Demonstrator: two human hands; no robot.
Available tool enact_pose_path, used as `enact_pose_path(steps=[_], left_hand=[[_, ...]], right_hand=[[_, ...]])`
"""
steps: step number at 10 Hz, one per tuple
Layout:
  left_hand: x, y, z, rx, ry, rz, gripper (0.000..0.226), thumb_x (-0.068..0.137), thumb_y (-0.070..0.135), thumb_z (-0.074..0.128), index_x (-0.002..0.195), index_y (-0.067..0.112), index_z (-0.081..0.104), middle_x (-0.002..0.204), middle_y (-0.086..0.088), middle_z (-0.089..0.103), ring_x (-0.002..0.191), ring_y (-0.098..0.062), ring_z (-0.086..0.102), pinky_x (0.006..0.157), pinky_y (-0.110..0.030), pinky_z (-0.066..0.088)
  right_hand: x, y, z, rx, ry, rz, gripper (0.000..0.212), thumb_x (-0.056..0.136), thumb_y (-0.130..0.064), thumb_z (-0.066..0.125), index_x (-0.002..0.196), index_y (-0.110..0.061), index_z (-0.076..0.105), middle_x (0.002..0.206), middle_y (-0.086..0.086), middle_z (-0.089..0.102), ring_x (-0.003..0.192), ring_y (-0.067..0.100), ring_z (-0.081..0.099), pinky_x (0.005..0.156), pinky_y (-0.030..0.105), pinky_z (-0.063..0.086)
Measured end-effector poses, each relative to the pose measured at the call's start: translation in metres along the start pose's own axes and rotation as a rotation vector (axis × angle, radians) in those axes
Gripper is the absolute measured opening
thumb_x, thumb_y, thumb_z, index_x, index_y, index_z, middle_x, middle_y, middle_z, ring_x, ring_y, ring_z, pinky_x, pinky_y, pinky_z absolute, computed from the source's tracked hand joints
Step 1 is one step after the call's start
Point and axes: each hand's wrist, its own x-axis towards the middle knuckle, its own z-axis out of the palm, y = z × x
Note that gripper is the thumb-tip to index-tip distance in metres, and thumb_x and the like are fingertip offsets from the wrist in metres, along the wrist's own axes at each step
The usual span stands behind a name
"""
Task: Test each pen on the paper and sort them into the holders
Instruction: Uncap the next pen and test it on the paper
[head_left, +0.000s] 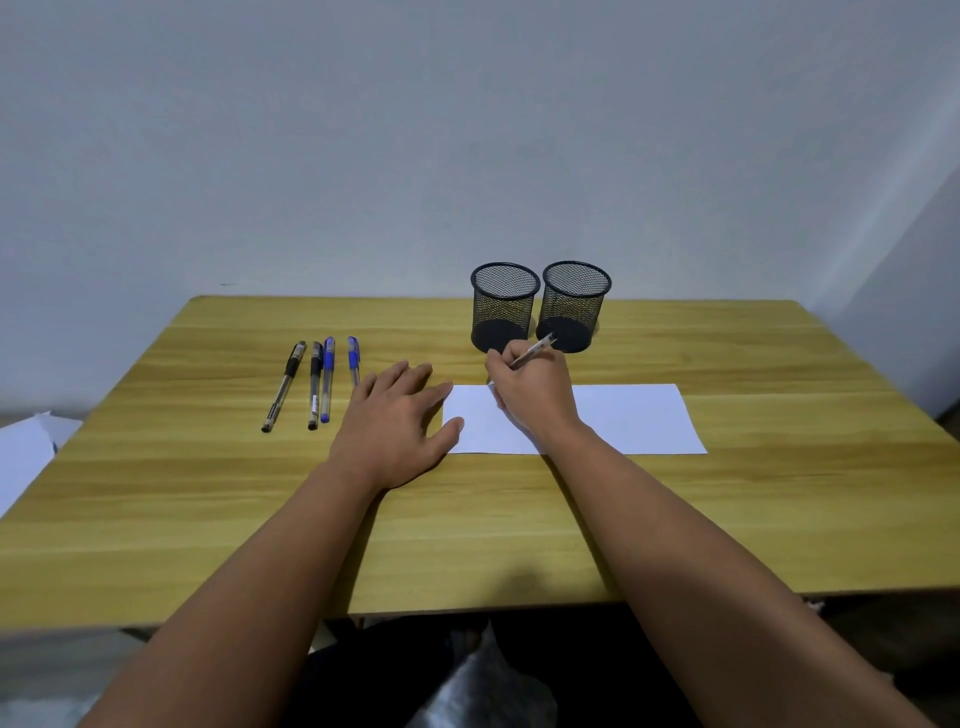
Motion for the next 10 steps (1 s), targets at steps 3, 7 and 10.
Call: enact_pose_path(steps=[3, 7, 10], left_hand=[[0.0011, -0.0007, -0.0002, 0.010, -0.016, -0.003, 0.070, 0.089, 0.073, 0.029, 0.147, 0.039, 0.048, 0.162, 0.003, 0.037, 0.154, -0.021, 0.021, 0.122, -0.052, 0.020], [0.0010, -0.0003, 0.0003, 0.013, -0.016, -0.002, 0.070, 0.089, 0.073, 0.030, 0.147, 0.039, 0.049, 0.161, 0.003, 0.038, 0.153, -0.021, 0.022, 0.122, -0.052, 0.020], [-0.0005, -0.0008, -0.0001, -0.010, -0.002, -0.006, 0.070, 0.088, 0.072, 0.031, 0.146, 0.039, 0.050, 0.161, 0.003, 0.039, 0.153, -0.021, 0.023, 0.122, -0.053, 0.020]], right_hand=[[0.0011, 0.0013, 0.0021, -0.048, -0.002, -0.047, 0.039, 0.095, -0.032, 0.064, 0.067, -0.008, 0.051, 0.063, 0.023, 0.050, 0.064, 0.049, 0.054, 0.051, 0.052, 0.051], [-0.0027, -0.0029, -0.0038, -0.081, 0.033, -0.077, 0.044, 0.100, -0.017, 0.063, 0.060, -0.011, 0.043, 0.056, 0.006, 0.042, 0.055, 0.020, 0.039, 0.054, 0.033, 0.036], [-0.0014, -0.0048, -0.0034, 0.003, 0.066, -0.029, 0.041, 0.091, -0.020, 0.061, 0.059, -0.014, 0.036, 0.058, 0.006, 0.036, 0.059, 0.026, 0.037, 0.056, 0.041, 0.039]])
